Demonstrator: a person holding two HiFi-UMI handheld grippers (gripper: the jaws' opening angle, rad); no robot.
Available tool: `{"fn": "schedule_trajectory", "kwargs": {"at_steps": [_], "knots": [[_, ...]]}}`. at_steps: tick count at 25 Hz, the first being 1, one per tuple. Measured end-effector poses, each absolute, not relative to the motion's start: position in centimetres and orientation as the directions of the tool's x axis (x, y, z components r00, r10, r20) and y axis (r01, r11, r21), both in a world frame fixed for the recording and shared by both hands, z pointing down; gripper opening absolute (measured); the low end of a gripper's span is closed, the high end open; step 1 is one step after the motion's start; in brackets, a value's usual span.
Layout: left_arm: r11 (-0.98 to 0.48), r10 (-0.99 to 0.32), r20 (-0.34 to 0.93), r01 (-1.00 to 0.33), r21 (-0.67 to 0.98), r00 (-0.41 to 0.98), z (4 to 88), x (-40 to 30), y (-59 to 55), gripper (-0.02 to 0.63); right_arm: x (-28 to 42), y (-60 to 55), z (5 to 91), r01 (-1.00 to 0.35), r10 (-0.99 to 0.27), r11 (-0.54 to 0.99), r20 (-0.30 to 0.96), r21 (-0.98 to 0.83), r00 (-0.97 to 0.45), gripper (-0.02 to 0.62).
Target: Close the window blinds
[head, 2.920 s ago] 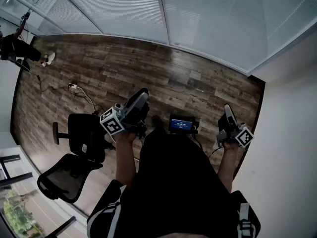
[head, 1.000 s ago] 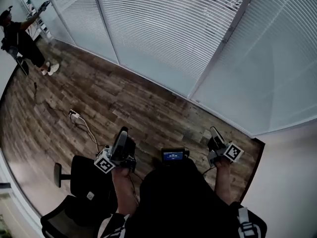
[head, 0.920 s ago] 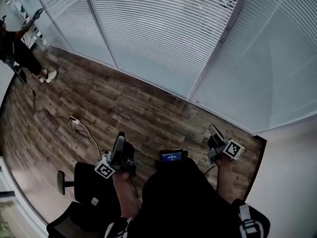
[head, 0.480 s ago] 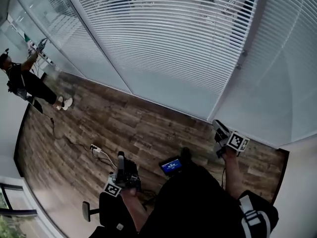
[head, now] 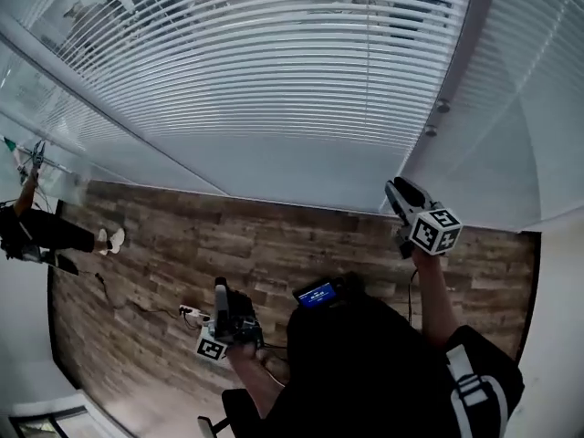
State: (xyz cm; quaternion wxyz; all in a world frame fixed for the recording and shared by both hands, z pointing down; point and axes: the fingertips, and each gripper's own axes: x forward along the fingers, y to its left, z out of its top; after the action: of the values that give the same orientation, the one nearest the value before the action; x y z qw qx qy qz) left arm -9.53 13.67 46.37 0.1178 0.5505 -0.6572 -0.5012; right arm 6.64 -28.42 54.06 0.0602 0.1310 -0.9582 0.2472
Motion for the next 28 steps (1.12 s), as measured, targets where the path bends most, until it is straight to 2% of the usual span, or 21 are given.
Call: {"fn": "schedule_trajectory", "kwargs": {"at_steps": [6, 10, 14, 17, 20, 25, 28], "knots": [[-0.259, -0.881, -0.425, -0.539, 0.801, -0.207, 48.4, -16.8, 6.0, 0.107, 9.7, -32.9, 50.7, -0.565, -0.528, 0.807, 0.217, -0.171, -0.821, 0.101], [-0.365, -0.886, -0.458, -0.494, 0.789, -0.077, 48.3, -22.6, 1.9, 0.107, 10.0, -35.7, 47.8, -0.736, -0.722, 0.677, 0.204, 0.007, -0.661, 0.104], [-0.415, -0.873, -0.487, -0.501, 0.760, -0.015, 46.7, -29.4, 2.7, 0.107, 9.7, -35.7, 44.1, -0.849, -0.853, 0.516, 0.152, 0.112, -0.499, 0.109], [-0.423, -0.878, -0.479, -0.467, 0.777, -0.001, 47.4, -33.7, 2.5, 0.107, 10.4, -35.7, 41.8, -0.890, -0.909, 0.414, 0.142, 0.191, -0.393, 0.114], [-0.428, -0.882, -0.471, -0.446, 0.786, 0.015, 48.5, -36.7, 2.6, 0.107, 9.7, -36.0, 41.7, -0.889, -0.926, 0.374, 0.157, 0.265, -0.343, 0.114], [-0.457, -0.874, -0.484, -0.399, 0.795, 0.038, 50.3, -38.3, 1.3, 0.107, 10.2, -37.8, 41.6, -0.881, -0.949, 0.309, 0.172, 0.359, -0.263, 0.117], [-0.467, -0.871, -0.488, -0.397, 0.790, 0.054, 50.5, -38.6, 0.8, 0.107, 10.1, -39.3, 41.3, -0.883, -0.954, 0.296, 0.161, 0.365, -0.254, 0.174]]}}
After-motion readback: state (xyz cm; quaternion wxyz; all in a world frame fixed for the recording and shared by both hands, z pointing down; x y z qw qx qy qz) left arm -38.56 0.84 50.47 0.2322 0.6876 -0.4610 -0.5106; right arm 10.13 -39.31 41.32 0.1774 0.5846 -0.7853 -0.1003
